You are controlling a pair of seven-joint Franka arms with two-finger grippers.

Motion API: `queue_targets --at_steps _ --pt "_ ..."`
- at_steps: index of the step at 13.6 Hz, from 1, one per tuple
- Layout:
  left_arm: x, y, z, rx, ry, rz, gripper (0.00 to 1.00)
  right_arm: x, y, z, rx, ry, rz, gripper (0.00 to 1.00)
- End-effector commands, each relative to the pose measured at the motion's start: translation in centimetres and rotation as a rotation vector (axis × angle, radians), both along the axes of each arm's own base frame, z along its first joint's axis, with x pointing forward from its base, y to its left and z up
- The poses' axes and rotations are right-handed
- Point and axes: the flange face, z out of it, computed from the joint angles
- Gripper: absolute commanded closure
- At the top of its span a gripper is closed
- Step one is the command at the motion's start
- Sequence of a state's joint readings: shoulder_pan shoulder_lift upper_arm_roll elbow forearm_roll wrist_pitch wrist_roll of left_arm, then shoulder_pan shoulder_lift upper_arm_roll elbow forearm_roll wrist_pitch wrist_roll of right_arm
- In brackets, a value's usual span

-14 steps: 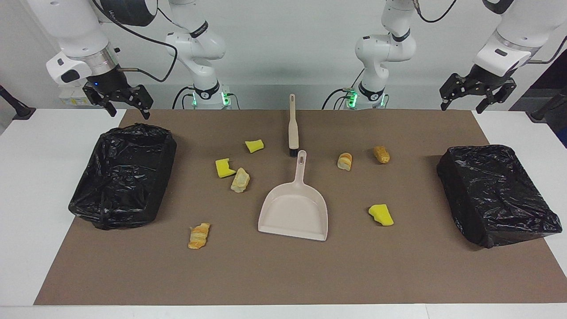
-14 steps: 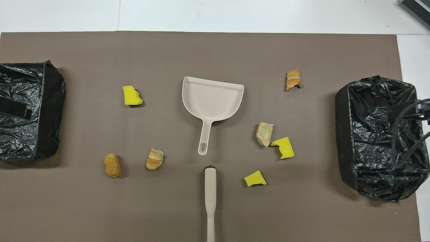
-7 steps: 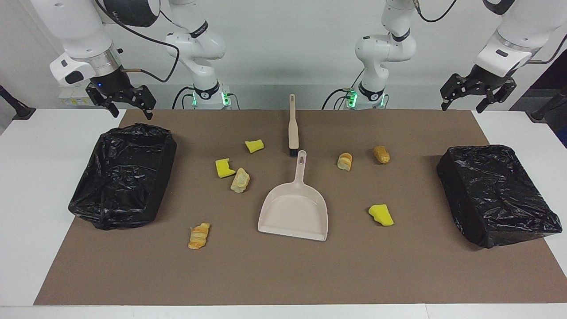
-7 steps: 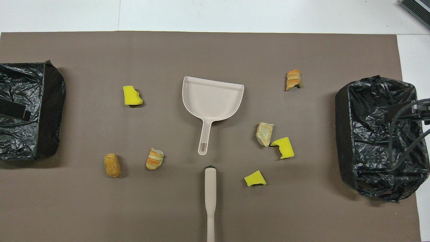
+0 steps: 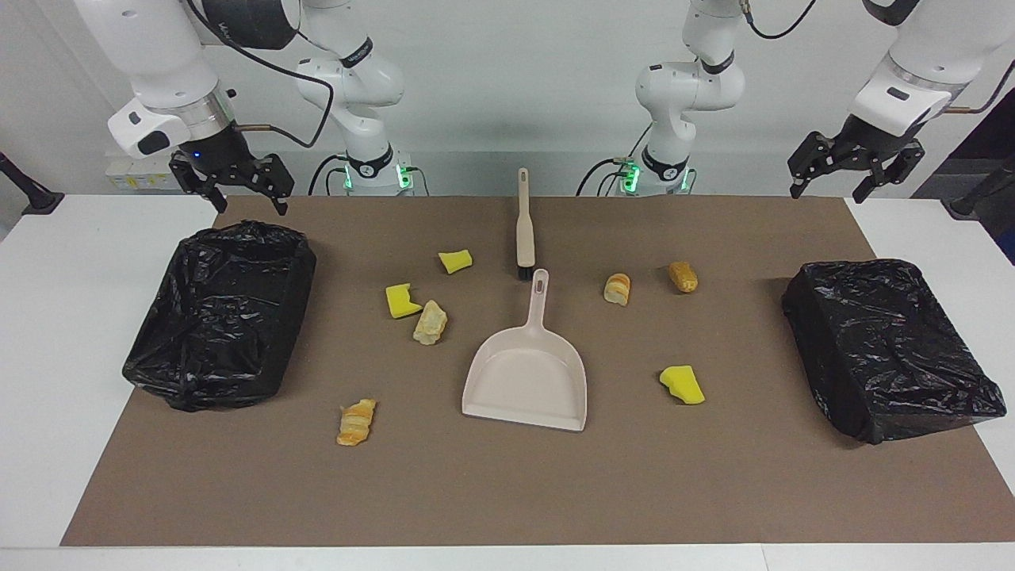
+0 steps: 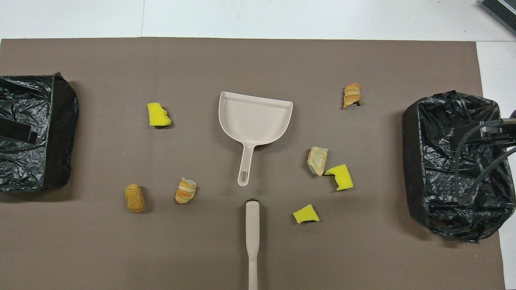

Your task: Sweep and dump trash in bin

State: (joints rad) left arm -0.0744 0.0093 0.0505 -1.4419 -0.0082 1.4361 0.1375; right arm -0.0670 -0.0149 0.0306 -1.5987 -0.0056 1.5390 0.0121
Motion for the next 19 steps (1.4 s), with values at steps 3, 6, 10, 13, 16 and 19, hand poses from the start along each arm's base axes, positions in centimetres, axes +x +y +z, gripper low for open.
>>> queue_targets --at_steps 3,6,10,13,16,19 --pt "-0.7 -0.3 0.0 0.005 -0.015 0.006 0.00 3.4 3.2 -3.5 0.030 0.041 0.046 0.00" --pt "-0.7 -1.1 0.2 0.003 -0.018 -0.011 0.00 5.4 8.0 -7.3 0.070 0.073 0.000 0.00" --pt "-3.6 -6.3 -1.6 0.001 0.030 -0.049 0.00 9.0 13.9 -11.5 0.091 0.115 -0.121 0.00" --pt "-8.7 -13.2 -5.1 -0.003 0.038 -0.045 0.00 9.4 19.6 -13.5 0.092 0.105 -0.174 0.00" --pt "-13.5 -18.3 -8.7 -0.005 0.069 -0.120 0.00 9.1 25.0 -15.8 0.096 0.101 -0.250 0.00" --pt "-17.7 -24.5 -12.7 0.001 0.107 -0.105 0.00 7.4 30.5 -17.7 0.090 0.133 -0.298 0.00"
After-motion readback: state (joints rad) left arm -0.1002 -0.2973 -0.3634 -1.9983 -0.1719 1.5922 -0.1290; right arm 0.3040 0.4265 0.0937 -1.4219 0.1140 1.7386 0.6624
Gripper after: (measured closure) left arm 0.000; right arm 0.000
